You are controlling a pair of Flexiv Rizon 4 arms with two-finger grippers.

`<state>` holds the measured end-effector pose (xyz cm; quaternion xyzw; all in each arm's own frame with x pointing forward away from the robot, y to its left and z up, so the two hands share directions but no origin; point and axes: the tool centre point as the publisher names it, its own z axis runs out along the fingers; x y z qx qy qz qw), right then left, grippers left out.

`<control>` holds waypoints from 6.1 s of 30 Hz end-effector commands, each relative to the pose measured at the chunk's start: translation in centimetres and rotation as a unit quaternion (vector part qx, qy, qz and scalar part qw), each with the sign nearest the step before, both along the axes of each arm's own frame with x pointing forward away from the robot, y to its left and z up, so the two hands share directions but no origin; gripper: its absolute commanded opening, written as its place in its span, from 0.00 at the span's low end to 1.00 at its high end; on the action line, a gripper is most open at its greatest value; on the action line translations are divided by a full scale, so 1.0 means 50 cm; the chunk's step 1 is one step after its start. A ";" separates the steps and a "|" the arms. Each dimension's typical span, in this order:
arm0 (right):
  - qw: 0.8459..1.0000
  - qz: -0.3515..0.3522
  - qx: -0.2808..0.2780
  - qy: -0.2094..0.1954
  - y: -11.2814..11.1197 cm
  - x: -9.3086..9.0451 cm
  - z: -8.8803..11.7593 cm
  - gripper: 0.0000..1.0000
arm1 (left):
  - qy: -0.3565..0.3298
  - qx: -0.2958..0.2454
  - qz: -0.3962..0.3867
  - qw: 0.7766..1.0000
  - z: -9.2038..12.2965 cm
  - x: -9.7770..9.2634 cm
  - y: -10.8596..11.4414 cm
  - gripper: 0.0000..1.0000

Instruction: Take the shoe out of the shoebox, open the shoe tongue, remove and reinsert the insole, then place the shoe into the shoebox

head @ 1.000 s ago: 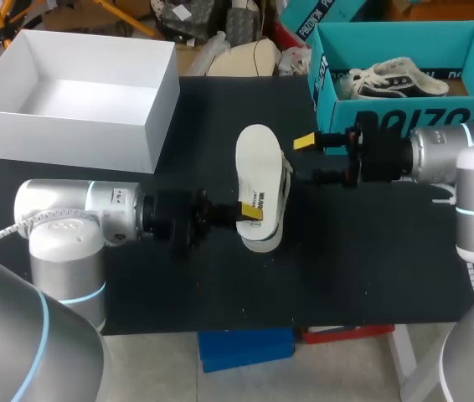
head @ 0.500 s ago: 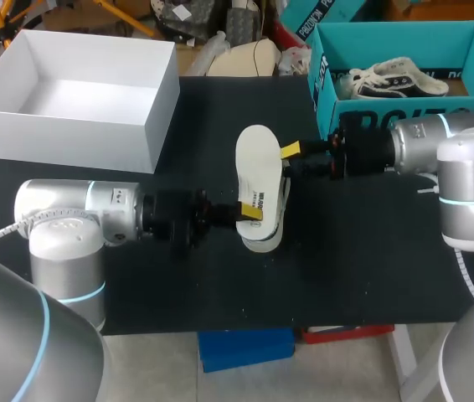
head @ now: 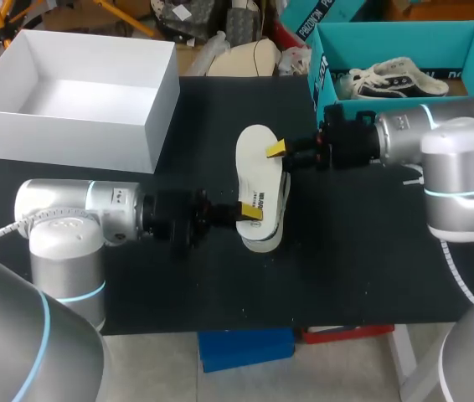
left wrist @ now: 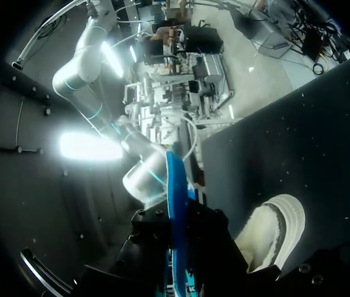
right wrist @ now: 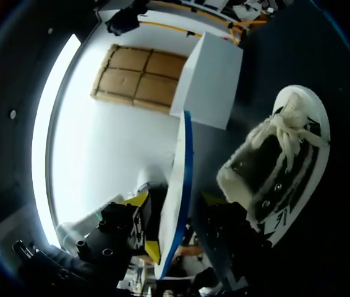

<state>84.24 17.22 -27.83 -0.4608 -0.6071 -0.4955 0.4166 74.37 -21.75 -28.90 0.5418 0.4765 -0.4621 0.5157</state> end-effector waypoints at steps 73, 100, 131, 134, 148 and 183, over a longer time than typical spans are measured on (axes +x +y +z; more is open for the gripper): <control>1.000 0.007 0.009 0.012 0.022 0.000 -0.024 0.00 | -0.305 0.658 0.000 0.689 0.216 -0.072 0.136 1.00; 1.000 0.007 0.009 0.012 0.022 0.000 -0.024 0.00 | -0.111 0.630 0.086 0.764 0.144 -0.070 0.085 1.00; 1.000 0.007 0.009 0.012 0.022 0.000 -0.024 0.00 | -0.067 0.649 0.094 0.752 0.103 0.038 0.003 1.00; 1.000 0.007 0.009 0.012 0.022 0.000 -0.024 0.00 | -0.065 0.648 0.096 0.752 0.110 0.070 0.004 1.00; 1.000 0.007 0.009 0.012 0.022 0.000 -0.024 0.00 | -0.056 0.647 0.108 0.753 0.127 0.229 0.007 1.00; 1.000 0.007 0.009 0.012 0.022 0.000 -0.024 0.00 | -0.063 0.640 0.126 0.755 0.163 0.203 0.034 1.00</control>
